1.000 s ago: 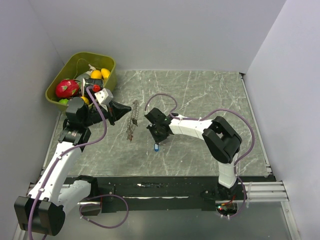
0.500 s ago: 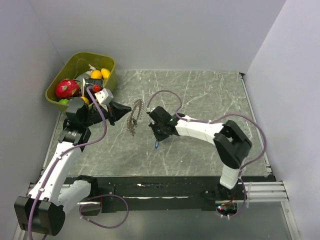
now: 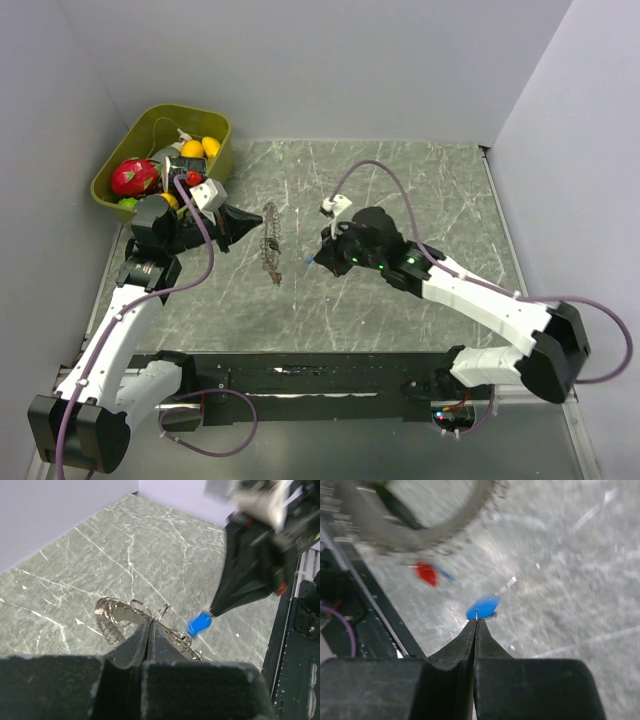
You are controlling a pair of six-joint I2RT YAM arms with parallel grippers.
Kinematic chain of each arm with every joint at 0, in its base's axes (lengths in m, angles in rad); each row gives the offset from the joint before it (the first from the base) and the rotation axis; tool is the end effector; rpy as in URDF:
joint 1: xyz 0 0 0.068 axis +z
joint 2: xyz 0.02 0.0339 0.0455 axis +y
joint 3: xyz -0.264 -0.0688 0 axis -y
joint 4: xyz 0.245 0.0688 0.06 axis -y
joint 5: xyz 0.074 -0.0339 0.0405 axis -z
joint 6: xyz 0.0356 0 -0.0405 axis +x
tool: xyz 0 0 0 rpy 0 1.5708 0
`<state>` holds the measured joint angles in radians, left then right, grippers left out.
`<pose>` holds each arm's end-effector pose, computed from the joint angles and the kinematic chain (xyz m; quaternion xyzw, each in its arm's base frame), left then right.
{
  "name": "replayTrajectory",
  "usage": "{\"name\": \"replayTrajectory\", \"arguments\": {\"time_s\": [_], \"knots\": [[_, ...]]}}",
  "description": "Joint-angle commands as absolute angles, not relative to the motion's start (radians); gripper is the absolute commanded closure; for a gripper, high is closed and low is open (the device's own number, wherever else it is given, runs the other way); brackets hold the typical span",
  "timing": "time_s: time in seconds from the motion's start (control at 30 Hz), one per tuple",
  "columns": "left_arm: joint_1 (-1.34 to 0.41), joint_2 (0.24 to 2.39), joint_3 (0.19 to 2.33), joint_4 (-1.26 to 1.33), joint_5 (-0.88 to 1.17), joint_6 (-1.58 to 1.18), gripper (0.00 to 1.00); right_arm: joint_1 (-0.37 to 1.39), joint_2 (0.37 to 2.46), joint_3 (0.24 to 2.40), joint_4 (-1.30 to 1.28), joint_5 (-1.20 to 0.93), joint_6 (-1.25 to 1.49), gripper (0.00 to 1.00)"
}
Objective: Put the keys on the keyring
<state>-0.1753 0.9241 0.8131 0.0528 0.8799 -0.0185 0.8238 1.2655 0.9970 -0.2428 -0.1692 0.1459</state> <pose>0.1996 -0.0632 0.3511 0.3429 0.6332 -0.3684 0.5880 0.1912 0.2153 0.3048 -0.3262 0.7967 0.2992 0.4115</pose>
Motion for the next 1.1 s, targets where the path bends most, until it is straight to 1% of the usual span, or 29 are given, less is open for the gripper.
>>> {"name": "replayTrajectory", "arguments": {"time_s": [0.0,0.07,0.17,0.43,0.57,0.67,0.9,1.07], "knots": [[-0.172,0.893,0.835,0.094,0.917,0.026,0.99,0.805,1.102,0.914,-0.033,-0.322,0.075,1.00],[-0.172,0.891,0.833,0.094,0.920,0.029,0.99,0.799,1.049,0.853,0.065,-0.351,0.086,1.00],[-0.172,0.891,0.836,0.092,0.934,0.037,0.99,0.769,0.988,0.827,0.107,-0.414,0.127,1.00],[-0.186,0.904,0.850,0.089,0.954,0.061,0.99,0.747,1.002,0.913,0.040,-0.485,0.104,1.00],[-0.215,0.913,0.882,0.022,0.907,0.093,0.99,0.747,1.026,0.956,0.009,-0.491,0.081,1.00],[-0.280,0.919,0.903,0.003,0.826,0.129,0.99,0.747,1.060,0.988,0.005,-0.489,0.065,1.00],[-0.419,0.966,0.960,-0.103,0.654,0.184,0.99,0.750,1.141,1.098,-0.127,-0.468,0.009,1.00],[-0.482,0.999,0.991,-0.141,0.594,0.183,0.99,0.750,1.158,1.114,-0.138,-0.454,0.009,1.00]]}}
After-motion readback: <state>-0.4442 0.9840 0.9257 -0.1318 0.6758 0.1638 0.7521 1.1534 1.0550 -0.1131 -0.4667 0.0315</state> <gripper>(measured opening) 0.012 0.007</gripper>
